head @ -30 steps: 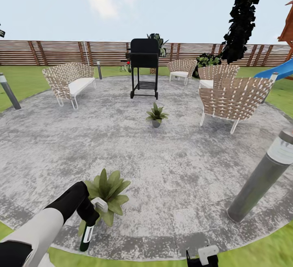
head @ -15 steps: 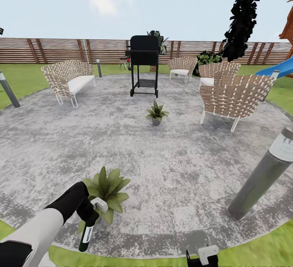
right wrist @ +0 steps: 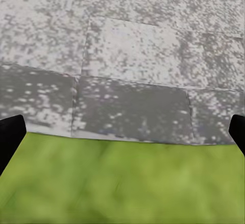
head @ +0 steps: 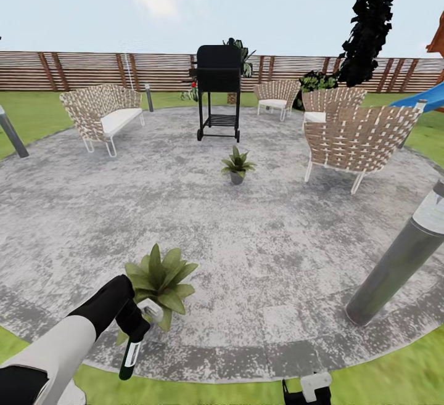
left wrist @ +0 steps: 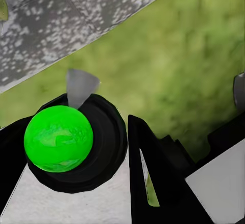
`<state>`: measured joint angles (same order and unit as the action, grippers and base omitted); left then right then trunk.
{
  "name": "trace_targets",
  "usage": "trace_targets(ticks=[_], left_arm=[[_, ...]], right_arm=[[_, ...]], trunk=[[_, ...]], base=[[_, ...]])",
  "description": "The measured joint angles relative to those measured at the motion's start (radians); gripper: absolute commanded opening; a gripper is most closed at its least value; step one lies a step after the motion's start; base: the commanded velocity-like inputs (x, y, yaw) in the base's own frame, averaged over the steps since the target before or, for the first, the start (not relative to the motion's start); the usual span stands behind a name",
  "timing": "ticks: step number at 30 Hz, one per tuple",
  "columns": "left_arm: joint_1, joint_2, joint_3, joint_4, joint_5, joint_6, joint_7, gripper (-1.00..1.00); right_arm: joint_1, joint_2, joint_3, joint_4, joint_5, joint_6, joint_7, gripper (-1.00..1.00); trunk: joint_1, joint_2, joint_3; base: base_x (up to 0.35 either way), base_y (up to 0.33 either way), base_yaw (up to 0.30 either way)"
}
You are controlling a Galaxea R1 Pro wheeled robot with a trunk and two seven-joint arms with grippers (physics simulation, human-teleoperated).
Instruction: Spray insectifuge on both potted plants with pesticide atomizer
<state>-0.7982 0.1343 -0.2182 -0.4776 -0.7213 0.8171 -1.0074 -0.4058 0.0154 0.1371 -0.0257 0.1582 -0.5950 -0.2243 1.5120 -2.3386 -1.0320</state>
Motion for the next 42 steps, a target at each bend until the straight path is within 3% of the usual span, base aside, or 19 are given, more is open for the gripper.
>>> trace_targets(ticks=[42], left_arm=[[0.001,0.0,0.005,0.007,0.0,-0.002,0.004,-1.0]], right_arm=[[0.0,0.001,0.0,0.001,0.0,0.0,0.0,1.0]], trunk=[[0.0,0.0,0.0]], base=[[0.072,0.008,0.0]])
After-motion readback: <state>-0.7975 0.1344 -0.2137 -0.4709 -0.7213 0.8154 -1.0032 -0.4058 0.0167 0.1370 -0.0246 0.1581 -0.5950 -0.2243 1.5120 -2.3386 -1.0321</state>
